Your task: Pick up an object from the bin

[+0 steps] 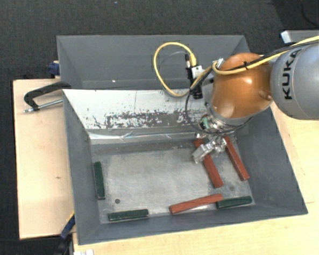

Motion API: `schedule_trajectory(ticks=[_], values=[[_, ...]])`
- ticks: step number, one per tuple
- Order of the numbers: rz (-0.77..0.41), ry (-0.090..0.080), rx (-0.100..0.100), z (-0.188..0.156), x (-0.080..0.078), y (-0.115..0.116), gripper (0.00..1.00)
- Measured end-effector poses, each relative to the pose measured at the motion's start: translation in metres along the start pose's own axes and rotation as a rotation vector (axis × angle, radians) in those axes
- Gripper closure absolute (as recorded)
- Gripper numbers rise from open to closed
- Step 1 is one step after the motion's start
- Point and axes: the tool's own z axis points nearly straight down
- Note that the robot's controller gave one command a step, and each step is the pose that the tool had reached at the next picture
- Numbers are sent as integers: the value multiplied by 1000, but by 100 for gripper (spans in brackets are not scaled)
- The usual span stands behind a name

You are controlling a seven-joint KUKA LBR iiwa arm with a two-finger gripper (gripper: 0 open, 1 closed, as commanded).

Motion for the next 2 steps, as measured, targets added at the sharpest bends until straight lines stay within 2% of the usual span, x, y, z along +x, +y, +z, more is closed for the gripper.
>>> schedule_trajectory(ticks=[2], values=[[0,0,0,0,0,0,100]])
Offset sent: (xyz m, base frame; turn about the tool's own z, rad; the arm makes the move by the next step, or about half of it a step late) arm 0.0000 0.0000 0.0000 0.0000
